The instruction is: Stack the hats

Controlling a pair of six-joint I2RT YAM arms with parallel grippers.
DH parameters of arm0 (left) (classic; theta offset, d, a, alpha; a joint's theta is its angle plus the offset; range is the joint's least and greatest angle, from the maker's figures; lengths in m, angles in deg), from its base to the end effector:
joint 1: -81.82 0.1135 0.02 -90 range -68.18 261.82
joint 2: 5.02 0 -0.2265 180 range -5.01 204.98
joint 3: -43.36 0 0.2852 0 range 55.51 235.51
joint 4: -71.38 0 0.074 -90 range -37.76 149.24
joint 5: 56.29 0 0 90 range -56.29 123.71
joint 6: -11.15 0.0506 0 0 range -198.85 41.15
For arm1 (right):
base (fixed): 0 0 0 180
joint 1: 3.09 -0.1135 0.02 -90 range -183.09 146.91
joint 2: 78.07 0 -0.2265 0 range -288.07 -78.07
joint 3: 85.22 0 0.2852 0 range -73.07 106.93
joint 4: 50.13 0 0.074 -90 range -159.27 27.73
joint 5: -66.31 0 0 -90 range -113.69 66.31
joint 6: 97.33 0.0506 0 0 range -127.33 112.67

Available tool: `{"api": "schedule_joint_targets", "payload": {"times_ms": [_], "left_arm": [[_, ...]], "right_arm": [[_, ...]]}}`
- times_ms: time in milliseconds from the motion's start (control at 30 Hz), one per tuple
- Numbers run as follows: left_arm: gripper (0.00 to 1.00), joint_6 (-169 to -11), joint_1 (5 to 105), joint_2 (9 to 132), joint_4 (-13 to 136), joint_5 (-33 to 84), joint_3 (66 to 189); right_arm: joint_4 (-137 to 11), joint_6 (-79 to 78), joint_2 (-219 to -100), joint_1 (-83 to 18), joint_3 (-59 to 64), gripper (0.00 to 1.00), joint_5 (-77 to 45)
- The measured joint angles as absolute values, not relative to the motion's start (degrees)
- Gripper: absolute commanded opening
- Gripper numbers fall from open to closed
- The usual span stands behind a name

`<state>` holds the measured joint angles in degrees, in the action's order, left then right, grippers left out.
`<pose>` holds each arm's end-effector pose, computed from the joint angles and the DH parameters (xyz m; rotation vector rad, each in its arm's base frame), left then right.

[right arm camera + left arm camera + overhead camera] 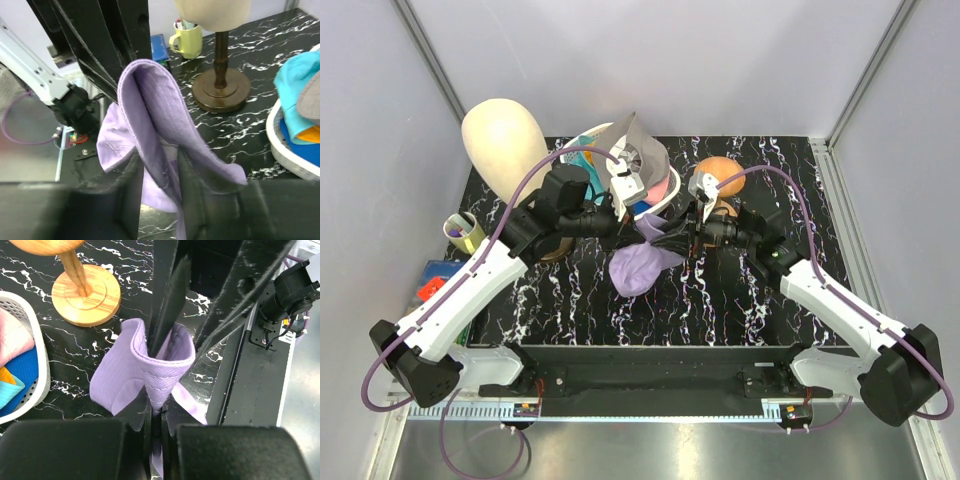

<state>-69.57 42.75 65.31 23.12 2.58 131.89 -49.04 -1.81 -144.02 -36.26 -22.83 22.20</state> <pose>0.2290 -0.2196 0.3571 1.1710 1.7827 -0.8790 0.2492 0.2063 0.2979 -1.0141 1.4012 1.1488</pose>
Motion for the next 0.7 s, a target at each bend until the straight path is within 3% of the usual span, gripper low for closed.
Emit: {"api": "schedule_joint_targets", "payload": {"times_ms": [33,100,167,200,300,700], "left_arm": [[0.02,-69.6,42.7,65.3,23.1,2.6,131.9],[0.1,-69.6,42.7,65.3,23.1,2.9,131.9],[0.27,-69.7,42.7,65.3,23.2,3.7,131.9],[0.63,-70.1,42.7,65.3,23.5,4.4,131.9],[0.98,-71.1,42.5,65.3,25.4,8.3,131.9],[0.99,-87.5,42.5,54.8,33.6,30.7,129.6]], "right_arm": [[-49.2,-2.2,-144.0,-36.3,-22.8,0.0,22.0],[-49.8,-2.3,-144.0,-36.3,-22.8,0.0,21.7],[-50.2,-2.1,-144.0,-36.4,-22.8,0.0,20.6],[-50.2,-2.0,-144.0,-36.5,-22.8,0.0,19.8],[-51.5,-2.0,-143.8,-36.5,-22.7,0.0,16.2],[-60.3,-2.4,-156.0,-34.3,-8.1,0.0,3.8]]}}
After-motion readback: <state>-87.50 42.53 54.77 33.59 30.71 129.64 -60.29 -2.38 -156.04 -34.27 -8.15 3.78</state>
